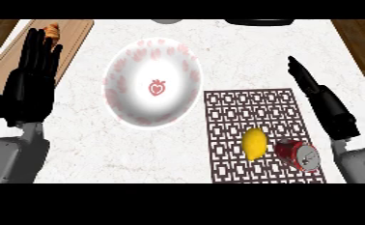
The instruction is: Pick the lemon from the placemat and place it in the bowl
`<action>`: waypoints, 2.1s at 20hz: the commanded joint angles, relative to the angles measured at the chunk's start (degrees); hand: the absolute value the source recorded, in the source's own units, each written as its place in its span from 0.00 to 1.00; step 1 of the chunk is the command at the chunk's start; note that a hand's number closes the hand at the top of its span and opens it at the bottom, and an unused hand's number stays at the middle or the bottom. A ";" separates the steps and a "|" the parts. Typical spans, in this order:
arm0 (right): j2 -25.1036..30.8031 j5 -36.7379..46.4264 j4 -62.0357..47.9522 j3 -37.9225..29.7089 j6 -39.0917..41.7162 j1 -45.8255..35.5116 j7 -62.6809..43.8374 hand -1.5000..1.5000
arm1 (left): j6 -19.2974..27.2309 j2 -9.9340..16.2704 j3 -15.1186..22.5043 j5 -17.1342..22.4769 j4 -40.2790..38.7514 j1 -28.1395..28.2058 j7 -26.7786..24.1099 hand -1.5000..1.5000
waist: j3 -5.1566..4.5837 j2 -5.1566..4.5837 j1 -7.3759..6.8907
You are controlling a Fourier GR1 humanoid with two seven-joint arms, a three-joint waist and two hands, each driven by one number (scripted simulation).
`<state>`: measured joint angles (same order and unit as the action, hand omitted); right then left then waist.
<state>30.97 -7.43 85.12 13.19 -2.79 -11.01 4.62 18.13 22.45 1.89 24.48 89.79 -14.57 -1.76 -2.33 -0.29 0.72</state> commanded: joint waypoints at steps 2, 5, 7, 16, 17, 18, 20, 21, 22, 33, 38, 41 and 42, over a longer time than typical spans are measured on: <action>-4.28 4.32 5.07 3.12 -8.76 2.82 -11.87 1.00 | -1.61 -0.36 3.18 -2.21 -0.91 1.71 0.33 0.50 | 2.21 0.55 -0.01; -10.87 9.50 4.67 7.14 -19.00 5.86 -20.81 1.00 | -1.86 0.70 7.83 -6.85 -2.57 2.96 0.90 0.50 | 2.14 0.52 0.52; 6.70 24.01 -1.70 8.04 -15.11 4.90 -19.31 1.00 | -2.37 -0.43 9.05 -5.98 -3.23 3.54 1.82 0.50 | 0.04 -0.11 1.70; -24.49 40.01 11.96 11.01 -58.78 17.75 -12.55 0.00 | -1.62 -2.27 13.11 -8.56 -2.88 6.28 3.04 0.50 | 2.18 1.01 1.69; -25.63 44.42 13.44 12.60 -60.00 17.97 -14.96 0.00 | -0.21 -3.72 13.85 -10.42 -4.81 4.27 1.94 0.50 | 2.07 0.80 2.01; -25.72 49.54 14.32 12.90 -60.00 18.90 -18.07 0.00 | -1.03 -3.12 13.48 -10.30 -5.05 5.60 0.77 0.50 | 1.96 0.79 1.59; -28.36 58.74 14.28 12.02 -57.54 20.07 -23.50 0.00 | 0.16 -3.79 13.78 -10.33 -2.87 3.89 3.81 0.50 | 1.96 0.69 1.01; -28.97 61.32 17.45 11.27 -55.27 23.96 -26.40 0.00 | 0.04 -3.66 13.73 -10.94 -3.48 7.17 0.68 0.50 | 1.92 0.76 1.09; -28.20 62.67 18.91 7.31 -51.16 23.24 -29.71 0.00 | 1.53 -5.63 15.36 -12.57 -4.83 5.77 0.43 0.50 | 1.84 0.61 1.86; -30.94 79.58 35.13 11.59 -20.24 18.91 -67.78 0.00 | 0.13 -4.93 15.09 -12.77 -3.28 4.52 3.27 0.50 | 2.06 0.31 -0.51; -30.96 77.93 38.13 13.60 -13.21 17.99 -77.54 0.00 | -0.22 -6.63 15.49 -13.52 -3.84 6.46 0.89 0.50 | 2.24 0.35 -0.53; -30.96 74.38 33.86 11.08 -10.34 14.69 -78.86 0.00 | -2.59 -4.15 13.16 -11.32 -1.96 3.94 5.47 0.50 | 2.29 0.24 -0.98; -30.96 75.42 31.15 13.77 -12.63 12.64 -81.76 0.00 | -0.45 -6.23 15.13 -13.42 -1.18 3.85 5.64 0.50 | 2.30 0.26 -1.10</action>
<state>0.13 69.39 117.65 26.45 -20.13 5.81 -65.26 16.95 17.15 16.29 12.04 87.16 -9.99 1.86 -0.10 -0.01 -0.10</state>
